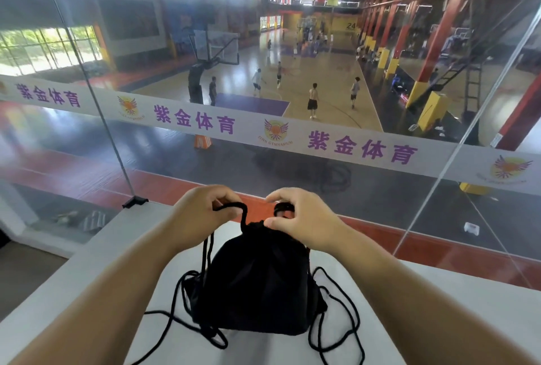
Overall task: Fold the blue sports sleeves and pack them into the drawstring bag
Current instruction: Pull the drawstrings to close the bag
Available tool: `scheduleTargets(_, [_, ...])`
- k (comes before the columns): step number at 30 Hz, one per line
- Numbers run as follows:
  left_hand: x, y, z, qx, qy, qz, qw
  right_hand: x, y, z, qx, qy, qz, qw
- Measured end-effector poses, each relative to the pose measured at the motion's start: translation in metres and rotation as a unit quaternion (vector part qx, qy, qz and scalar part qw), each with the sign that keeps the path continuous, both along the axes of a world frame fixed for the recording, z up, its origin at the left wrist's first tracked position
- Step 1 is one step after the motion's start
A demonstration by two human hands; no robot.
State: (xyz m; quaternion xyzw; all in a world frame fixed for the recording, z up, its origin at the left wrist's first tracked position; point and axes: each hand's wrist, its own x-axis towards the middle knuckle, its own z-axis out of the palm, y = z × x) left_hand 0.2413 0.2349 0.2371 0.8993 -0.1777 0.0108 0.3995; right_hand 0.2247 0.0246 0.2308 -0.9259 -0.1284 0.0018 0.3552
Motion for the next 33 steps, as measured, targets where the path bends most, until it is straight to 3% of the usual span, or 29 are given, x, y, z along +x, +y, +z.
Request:
scheduleTargets(13, [-0.011, 0.018, -0.002, -0.030, -0.002, 0.018, 0.999, 0.008, 0.041, -0.016, 0.007, 0.025, 0.021, 0.999])
scheduleTargets(23, [-0.030, 0.005, -0.028, 0.066, 0.051, -0.007, 0.997, -0.012, -0.017, 0.005, -0.040, 0.074, 0.026, 0.996])
scheduleTargets(27, [-0.038, -0.006, -0.026, 0.153, 0.028, -0.044, 0.987, -0.025, -0.037, 0.019, -0.007, 0.102, 0.045, 0.994])
scheduleTargets(33, [-0.051, -0.008, -0.007, 0.203, -0.005, -0.086, 0.975, -0.054, -0.045, 0.039, 0.051, 0.084, -0.004, 0.995])
